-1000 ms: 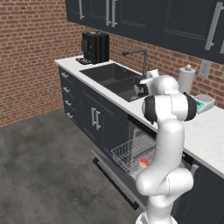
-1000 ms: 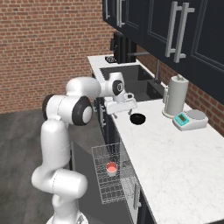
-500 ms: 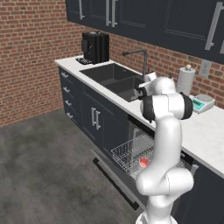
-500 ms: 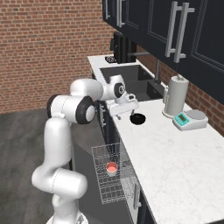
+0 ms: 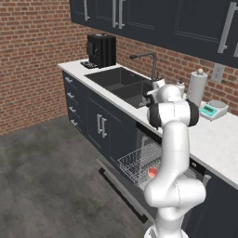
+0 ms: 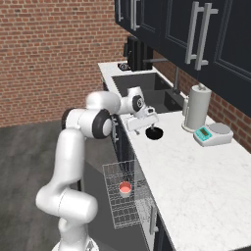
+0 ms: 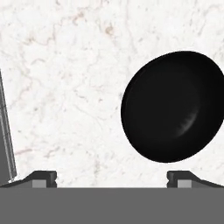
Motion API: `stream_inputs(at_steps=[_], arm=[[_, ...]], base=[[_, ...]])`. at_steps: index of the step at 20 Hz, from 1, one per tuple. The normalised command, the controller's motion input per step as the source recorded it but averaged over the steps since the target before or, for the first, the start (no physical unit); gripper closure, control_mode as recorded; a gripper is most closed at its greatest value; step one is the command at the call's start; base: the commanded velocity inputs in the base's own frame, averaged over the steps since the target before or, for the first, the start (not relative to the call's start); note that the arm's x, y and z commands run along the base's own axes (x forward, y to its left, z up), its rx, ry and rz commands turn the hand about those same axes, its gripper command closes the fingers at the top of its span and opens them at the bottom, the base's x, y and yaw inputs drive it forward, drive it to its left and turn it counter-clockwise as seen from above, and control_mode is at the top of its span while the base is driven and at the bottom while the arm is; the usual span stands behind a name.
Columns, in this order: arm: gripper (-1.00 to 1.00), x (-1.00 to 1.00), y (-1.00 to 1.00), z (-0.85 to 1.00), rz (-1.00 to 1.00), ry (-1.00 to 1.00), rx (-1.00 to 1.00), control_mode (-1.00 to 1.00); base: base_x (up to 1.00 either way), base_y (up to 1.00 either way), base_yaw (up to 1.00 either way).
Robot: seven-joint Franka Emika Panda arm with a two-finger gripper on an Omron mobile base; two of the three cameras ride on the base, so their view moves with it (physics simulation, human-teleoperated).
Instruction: Pick up the cup and bowl from the counter, place them in the dishwasher, and close the dishwasher door.
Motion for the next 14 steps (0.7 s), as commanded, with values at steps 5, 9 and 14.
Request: stream_inputs(at_steps=[5,9,14], arm=[[-1.00,0.13,-0.08,-0.25,0.00,0.00,0.00,-1.00],[-1.00,0.05,-0.04,-0.22,0.00,0.00,0.00,-1.00],[-1.00,0.06,-0.01,-0.20,0.01,0.00,0.00,-1.00]], base=[[0.00,0.00,0.00],[0.00,0.00,0.00],[0.00,0.00,0.00]])
